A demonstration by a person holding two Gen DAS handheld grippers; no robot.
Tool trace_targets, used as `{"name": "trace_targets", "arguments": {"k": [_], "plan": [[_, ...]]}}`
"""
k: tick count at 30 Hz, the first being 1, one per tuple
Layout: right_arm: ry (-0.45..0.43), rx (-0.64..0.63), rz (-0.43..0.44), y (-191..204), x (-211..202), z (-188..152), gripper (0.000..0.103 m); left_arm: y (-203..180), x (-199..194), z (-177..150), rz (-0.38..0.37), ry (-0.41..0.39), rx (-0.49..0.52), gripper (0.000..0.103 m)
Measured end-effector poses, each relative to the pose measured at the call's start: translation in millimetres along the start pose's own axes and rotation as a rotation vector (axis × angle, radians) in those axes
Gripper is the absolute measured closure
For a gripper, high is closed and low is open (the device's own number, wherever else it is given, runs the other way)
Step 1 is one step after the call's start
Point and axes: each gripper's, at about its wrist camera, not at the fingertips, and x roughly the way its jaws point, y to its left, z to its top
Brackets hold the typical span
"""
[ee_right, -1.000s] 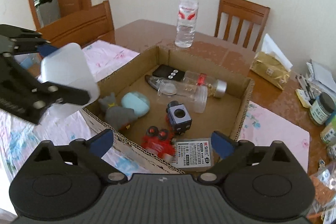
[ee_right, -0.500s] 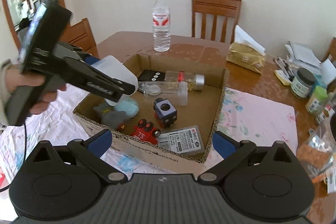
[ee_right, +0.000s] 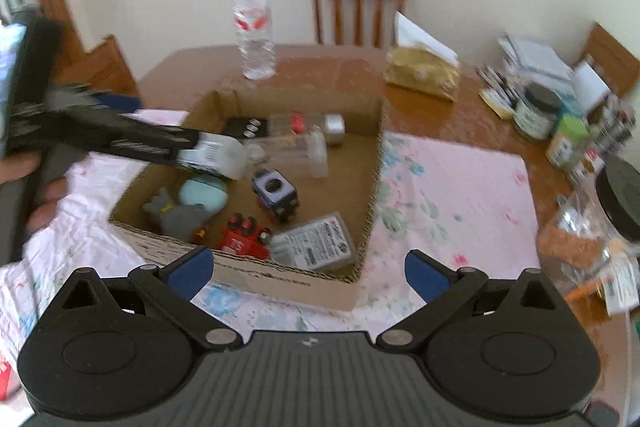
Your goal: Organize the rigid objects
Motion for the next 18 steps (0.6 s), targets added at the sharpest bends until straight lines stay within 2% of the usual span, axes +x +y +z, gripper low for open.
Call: {"name": "trace_targets", "arguments": {"k": [4,9,18], "plan": [[0.052,0.04,-0.041,1.1,3.2,4.8,0.0,5.9,-30.1,-14.4,-0.006,0.03,-0.136,0.005],[0.088,0.07,-0.058,6.9,1.6,4.4,0.0,3.9,-60.2,-30.7,-0.017,0.068,-0.229,0.004],[0.086,0.078,-0.076,18.5,-9.0,4.1,0.0,-4.4,-90.7,-40.4,0.035,0.11,-0.238,0.004]]}}
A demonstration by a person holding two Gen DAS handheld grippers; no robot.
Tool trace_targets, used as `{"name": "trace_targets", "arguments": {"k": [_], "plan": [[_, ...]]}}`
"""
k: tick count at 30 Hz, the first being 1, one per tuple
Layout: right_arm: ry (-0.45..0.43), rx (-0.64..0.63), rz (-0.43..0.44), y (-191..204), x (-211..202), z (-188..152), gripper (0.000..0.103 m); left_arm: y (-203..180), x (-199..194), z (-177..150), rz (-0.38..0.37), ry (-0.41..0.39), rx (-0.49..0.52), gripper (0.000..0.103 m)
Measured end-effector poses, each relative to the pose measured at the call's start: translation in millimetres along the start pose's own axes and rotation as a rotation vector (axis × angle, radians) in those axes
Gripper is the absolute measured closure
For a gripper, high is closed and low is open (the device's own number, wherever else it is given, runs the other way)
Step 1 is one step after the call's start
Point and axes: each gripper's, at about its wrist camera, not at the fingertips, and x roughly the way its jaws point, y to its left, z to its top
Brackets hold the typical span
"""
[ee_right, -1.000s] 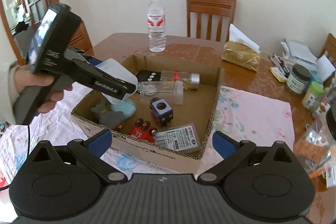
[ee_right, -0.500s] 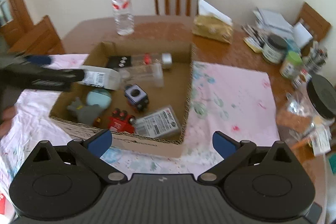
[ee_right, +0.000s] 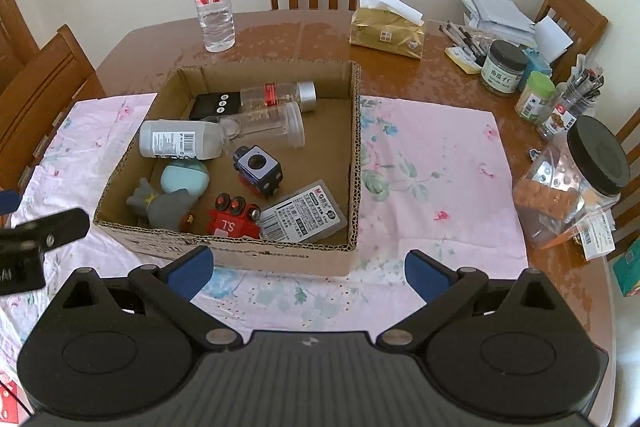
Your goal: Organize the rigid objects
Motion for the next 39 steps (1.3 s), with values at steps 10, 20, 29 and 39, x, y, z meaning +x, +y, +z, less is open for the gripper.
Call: {"name": "trace_targets", "arguments": {"k": [10,20,29,39], "plan": [[-0.011,0.004,0.015,7.1,-9.3,-2.9,0.0,-6.4,-6.8,-3.7,0.001,0.012,0.018,0.004],[-0.019,0.015,0.01,5.9,-13.1,-2.5,0.0,-7.7,-6.9,-2.1,0.014,0.013,0.023,0.004],[-0.021,0.013,0.005,6.2,-12.5,-1.4,0.0,-7.8,-8.1,0.1,0.023,0.008,0.02,0.004],[-0.021,0.012,0.0,5.0,-12.1,-0.1,0.0,-9.0,-9.1,1.8,0.037,0.002,0.021,0.004]]}}
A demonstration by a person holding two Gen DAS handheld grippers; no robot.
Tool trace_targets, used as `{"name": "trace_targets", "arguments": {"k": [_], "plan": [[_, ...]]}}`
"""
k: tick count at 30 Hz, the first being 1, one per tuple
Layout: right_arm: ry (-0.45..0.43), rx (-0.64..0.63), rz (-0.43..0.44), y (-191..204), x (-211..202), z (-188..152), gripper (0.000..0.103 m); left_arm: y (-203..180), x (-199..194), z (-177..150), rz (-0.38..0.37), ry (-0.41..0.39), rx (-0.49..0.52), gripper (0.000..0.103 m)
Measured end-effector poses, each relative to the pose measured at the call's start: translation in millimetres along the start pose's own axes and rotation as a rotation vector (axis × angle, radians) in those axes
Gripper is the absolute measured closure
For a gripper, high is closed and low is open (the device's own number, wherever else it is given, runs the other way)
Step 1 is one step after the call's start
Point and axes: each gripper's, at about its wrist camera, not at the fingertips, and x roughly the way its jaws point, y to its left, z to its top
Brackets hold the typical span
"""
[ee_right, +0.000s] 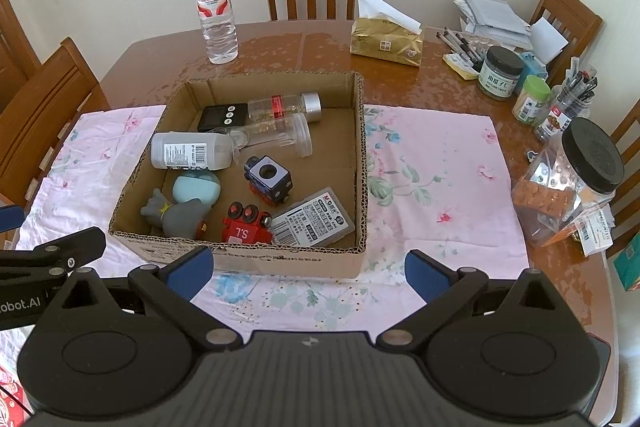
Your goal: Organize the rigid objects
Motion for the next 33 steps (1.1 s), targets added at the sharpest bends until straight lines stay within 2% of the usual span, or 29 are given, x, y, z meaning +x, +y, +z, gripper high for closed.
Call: {"name": "trace_targets", "arguments": {"k": [33], "plan": [[-0.003,-0.004,-0.007,-0.5,-1.1,-0.8,0.0,-4.6,-1.0,-0.1,0.014,-0.003,0.003,0.004]]}}
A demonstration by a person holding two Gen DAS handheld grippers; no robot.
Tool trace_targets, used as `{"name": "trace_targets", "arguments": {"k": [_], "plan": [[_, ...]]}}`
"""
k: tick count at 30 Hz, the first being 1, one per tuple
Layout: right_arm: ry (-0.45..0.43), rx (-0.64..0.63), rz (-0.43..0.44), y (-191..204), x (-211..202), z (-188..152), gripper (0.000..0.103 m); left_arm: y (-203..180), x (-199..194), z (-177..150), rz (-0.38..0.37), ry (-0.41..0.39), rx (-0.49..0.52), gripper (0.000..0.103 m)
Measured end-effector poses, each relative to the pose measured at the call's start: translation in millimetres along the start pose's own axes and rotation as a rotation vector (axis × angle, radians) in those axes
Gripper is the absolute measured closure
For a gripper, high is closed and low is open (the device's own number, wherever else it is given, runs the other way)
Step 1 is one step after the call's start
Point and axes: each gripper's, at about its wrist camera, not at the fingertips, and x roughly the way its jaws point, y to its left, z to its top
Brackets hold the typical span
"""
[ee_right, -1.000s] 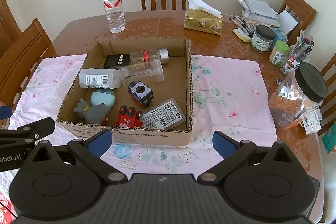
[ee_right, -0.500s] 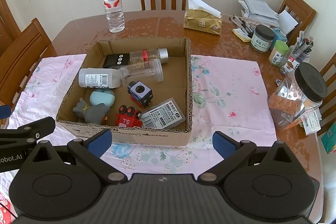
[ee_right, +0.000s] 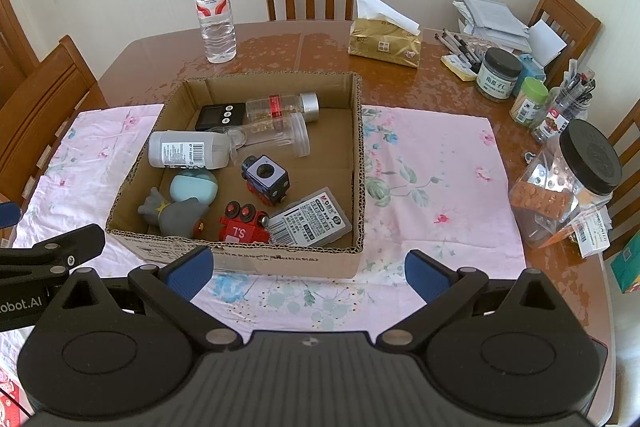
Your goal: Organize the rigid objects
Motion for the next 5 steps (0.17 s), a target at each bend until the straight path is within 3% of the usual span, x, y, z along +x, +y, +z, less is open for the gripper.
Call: {"name": "trace_targets", "arguments": {"k": [5], "plan": [[-0.003,-0.001,-0.001,-0.1,-0.7,0.1,0.0,-1.7,-1.1,-0.2,-0.001,-0.002,0.001,0.004]]}}
